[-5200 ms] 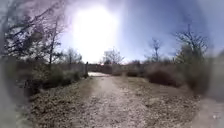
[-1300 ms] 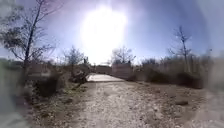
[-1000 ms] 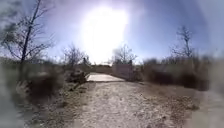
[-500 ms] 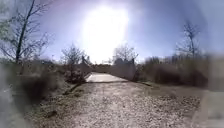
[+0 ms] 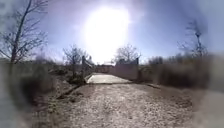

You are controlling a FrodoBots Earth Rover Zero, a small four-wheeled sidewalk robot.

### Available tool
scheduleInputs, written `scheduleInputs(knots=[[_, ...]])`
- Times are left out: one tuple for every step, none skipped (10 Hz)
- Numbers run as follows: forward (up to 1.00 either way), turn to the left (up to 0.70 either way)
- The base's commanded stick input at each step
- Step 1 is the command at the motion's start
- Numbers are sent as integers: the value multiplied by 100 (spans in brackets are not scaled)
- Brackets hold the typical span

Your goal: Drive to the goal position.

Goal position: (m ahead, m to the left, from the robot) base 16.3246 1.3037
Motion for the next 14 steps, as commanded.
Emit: scheduleInputs(knots=[[70, 10], [70, 7], [70, 4], [70, 3], [70, 3], [70, 2], [70, 2], [70, 2], [70, 2], [70, 2], [70, 2], [70, 2], [70, 2], [70, 2]])
